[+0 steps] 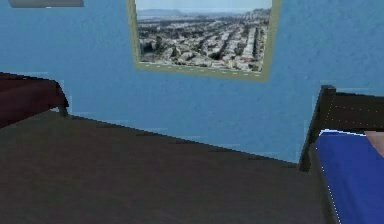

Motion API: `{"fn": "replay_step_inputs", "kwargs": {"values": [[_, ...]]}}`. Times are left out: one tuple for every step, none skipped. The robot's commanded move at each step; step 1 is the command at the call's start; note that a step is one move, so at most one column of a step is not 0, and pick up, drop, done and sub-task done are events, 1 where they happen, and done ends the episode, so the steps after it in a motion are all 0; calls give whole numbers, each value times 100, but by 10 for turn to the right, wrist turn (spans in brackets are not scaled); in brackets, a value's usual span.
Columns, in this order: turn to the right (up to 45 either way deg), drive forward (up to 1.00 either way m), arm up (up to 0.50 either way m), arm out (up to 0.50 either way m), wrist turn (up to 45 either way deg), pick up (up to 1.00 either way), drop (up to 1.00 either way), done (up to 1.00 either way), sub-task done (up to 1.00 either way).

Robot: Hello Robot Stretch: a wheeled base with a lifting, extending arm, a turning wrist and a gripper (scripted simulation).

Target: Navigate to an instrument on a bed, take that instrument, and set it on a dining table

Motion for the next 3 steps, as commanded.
{"fn": "replay_step_inputs", "kwargs": {"values": [[0,0,0,0,300,0,0,0,0],[0,0,-30,0,0,0,0,0,0],[0,0,0,0,0,100,0,0,0]]}}
